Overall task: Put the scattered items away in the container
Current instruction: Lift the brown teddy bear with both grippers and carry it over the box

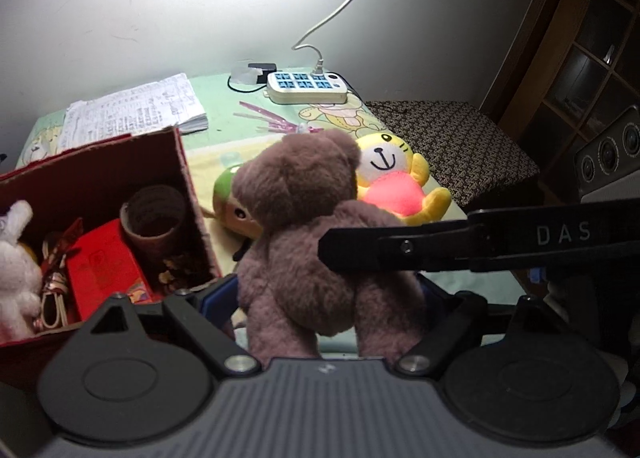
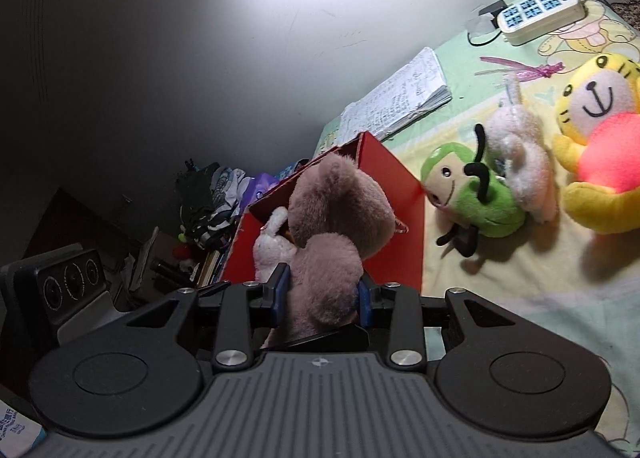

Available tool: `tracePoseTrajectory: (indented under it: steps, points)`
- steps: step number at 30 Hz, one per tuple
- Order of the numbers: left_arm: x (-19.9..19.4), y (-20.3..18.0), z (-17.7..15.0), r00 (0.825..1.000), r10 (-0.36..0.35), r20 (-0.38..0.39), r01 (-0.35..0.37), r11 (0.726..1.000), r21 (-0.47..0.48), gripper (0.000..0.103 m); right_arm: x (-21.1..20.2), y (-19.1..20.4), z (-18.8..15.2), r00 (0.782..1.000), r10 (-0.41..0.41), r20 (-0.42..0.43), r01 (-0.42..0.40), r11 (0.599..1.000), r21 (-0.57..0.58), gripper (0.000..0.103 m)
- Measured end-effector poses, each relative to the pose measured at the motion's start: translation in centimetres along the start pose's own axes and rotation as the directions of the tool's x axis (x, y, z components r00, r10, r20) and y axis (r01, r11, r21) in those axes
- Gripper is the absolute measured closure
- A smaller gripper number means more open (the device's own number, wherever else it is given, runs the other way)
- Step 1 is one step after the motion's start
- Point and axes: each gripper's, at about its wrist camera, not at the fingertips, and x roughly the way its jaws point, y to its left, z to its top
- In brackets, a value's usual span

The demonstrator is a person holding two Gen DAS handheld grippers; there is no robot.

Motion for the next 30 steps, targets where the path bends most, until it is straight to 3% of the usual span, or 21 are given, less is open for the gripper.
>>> tracePoseTrajectory:
  steps: [7, 15, 20, 24, 30]
  points:
    - [-3.8, 4.0, 0.1, 0.997, 0.039, 0.067, -0.038, 0.999, -0.020, 0.015, 3.5, 3.6, 0.2, 0.998, 0.062, -0.001, -0.062, 0.997, -0.037, 0.067]
    - [-5.5, 9.2, 0.2, 0.988, 0.115, 0.108, -0.112, 0.993, -0.031, 0.015, 8.9, 6.3, 0.3, 0.995, 0.102, 0.008, -0.102, 0.993, -0.062, 0.067]
    - [-5.3, 13.0, 0.7, 0.981, 0.155, 0.119, -0.151, 0.988, -0.044, 0.015, 13.0, 6.6, 1.3, 0.992, 0.124, 0.007, -0.123, 0.992, -0.034, 0.066]
    - [-4.1, 16.3, 1.2, 0.977, 0.184, 0.104, -0.179, 0.982, -0.055, 0.015, 16.5, 5.8, 1.8, 0.992, 0.128, -0.006, -0.127, 0.990, 0.060, 0.066]
    - [-1.8, 19.3, 1.1, 0.971, 0.229, 0.063, -0.229, 0.973, -0.005, 0.023, 21.2, 5.7, 1.5, 0.998, 0.046, -0.031, -0.042, 0.991, 0.127, 0.070]
